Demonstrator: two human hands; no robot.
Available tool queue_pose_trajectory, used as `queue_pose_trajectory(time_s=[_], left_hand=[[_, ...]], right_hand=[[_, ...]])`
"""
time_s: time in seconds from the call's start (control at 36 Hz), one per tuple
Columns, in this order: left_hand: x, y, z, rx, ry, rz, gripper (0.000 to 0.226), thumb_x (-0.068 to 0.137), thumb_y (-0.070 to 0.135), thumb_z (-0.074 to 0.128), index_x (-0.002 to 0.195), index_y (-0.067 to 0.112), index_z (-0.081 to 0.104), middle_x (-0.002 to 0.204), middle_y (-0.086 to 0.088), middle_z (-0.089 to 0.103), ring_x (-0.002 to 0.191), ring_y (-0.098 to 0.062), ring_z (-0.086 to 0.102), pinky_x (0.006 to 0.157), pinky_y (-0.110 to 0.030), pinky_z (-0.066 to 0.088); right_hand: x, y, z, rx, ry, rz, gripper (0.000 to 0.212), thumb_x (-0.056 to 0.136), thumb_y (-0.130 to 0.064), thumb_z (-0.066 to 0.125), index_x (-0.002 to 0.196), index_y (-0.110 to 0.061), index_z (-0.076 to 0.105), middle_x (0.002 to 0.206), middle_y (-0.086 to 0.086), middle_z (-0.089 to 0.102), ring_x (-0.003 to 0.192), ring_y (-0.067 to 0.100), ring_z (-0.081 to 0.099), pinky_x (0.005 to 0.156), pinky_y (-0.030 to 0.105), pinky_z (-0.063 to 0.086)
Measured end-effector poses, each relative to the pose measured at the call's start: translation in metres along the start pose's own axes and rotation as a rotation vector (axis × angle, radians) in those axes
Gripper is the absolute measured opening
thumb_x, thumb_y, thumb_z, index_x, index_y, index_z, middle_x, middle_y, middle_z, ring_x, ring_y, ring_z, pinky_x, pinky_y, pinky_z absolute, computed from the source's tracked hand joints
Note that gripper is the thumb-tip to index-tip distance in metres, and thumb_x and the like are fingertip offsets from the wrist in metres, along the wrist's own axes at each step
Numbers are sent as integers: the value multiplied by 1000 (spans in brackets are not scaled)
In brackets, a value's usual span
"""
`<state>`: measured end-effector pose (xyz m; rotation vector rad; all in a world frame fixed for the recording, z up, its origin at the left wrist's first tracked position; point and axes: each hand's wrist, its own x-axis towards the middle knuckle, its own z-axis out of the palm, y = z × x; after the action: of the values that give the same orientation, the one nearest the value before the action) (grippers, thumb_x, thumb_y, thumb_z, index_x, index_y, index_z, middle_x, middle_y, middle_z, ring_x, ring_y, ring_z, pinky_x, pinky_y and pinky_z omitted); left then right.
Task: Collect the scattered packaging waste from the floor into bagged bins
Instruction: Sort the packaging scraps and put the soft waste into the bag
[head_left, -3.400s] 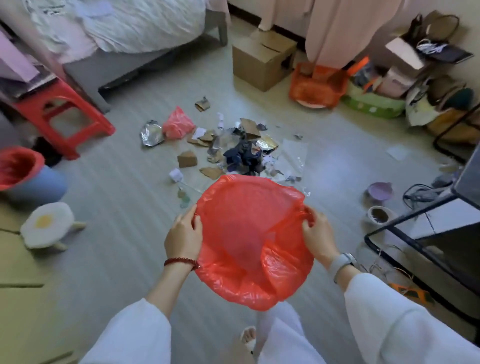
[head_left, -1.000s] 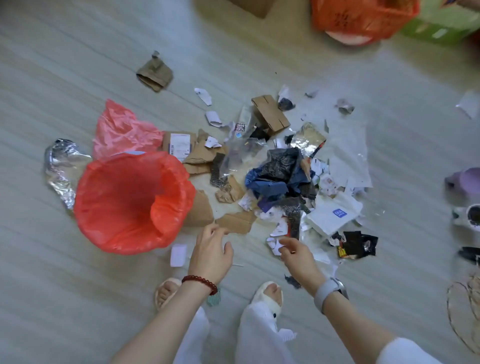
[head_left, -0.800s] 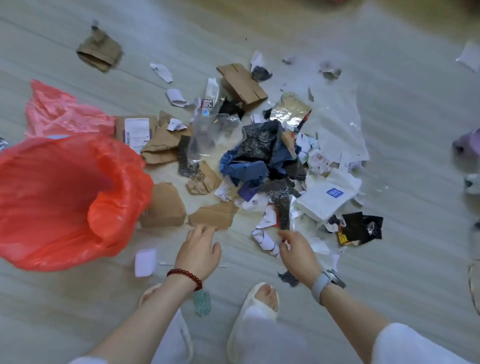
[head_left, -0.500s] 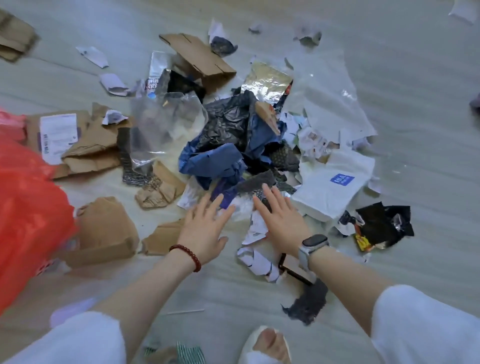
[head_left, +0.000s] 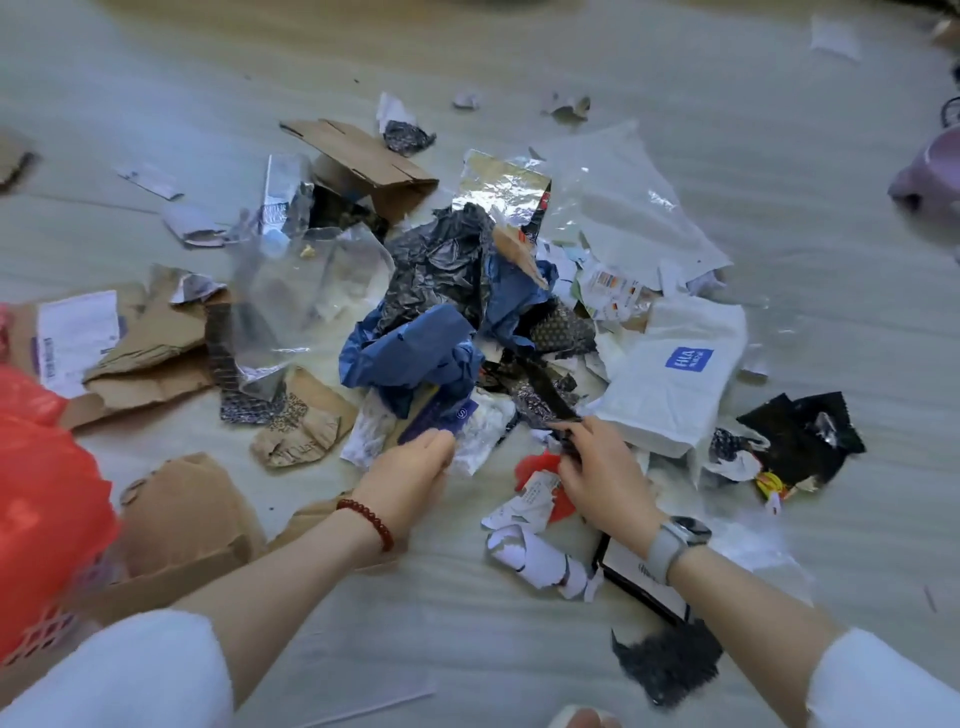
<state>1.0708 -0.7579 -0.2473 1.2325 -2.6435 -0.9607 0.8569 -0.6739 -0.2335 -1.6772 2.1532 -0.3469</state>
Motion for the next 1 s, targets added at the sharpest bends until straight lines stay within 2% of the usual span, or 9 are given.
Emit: queue_pose_trajectory(time_s=[0.14,0.22,0.31,0.47,0.58,0.69,0.78,0.89,1.0], left_hand=[[-8,3,-25,35,14,53,45,87,-2,44,129,15,47,107,-9,51,83,-30,57,70,-44,50],[-11,5,-47,11,80,58,33,88,3,46,119,10,55,105,-11,49,79,-33,56,67,-44,50],[-16,13,-81,-11,191,31,31,87,16,35,108,10,58,99,-8,52,76,-31,56,65,-44,47],[-31,14,-165,-186,402,-11,26,95,12,42,80,29,55,60,11,47,53,1,47,51,-17,32],[-55,-3,-226,-303,694,-128,6,88,21,59,90,17,61,78,13,59,72,11,53,66,-2,38],[-94,-26,-280,-354,1018,-234,11,88,24,59,90,14,63,76,7,60,73,-6,53,68,-15,40],[-127,-40,-315,-377,1238,-274,13,90,24,56,87,13,63,66,16,52,58,9,48,60,-8,36],[-180,-53,-352,-416,1444,-272,16,92,24,54,78,18,60,60,5,44,60,-11,42,60,-29,38],[-220,-62,-351,-297,1509,-358,18,90,26,53,82,13,62,67,-1,51,61,-2,43,60,-19,36]], right_hand=[[-2,-19,-11,252,77,90,10,87,-5,51,77,-9,53,75,2,46,74,17,44,67,19,31],[10,-39,-29,466,122,181,18,92,-8,48,75,-13,46,74,0,43,67,9,42,60,10,33],[27,-62,-50,584,190,190,21,93,-12,46,72,-14,45,72,3,45,66,14,41,58,23,31],[54,-123,-95,727,112,145,16,92,-18,49,77,-12,48,72,9,48,67,20,43,59,31,31],[69,-180,-117,887,65,67,11,90,-15,51,91,-5,55,91,18,58,80,33,55,69,37,42],[84,-258,-129,1286,-111,52,12,92,-6,50,100,-13,56,88,9,65,79,24,64,68,36,52],[91,-327,-137,1536,-260,42,14,92,-2,48,105,-5,46,84,10,60,69,20,62,58,31,53],[83,-415,-145,1847,-408,-2,13,93,0,45,105,-4,48,81,9,62,58,12,65,52,21,53],[67,-470,-137,2035,-494,44,15,91,3,43,93,-3,57,69,8,65,54,12,64,48,20,53]])
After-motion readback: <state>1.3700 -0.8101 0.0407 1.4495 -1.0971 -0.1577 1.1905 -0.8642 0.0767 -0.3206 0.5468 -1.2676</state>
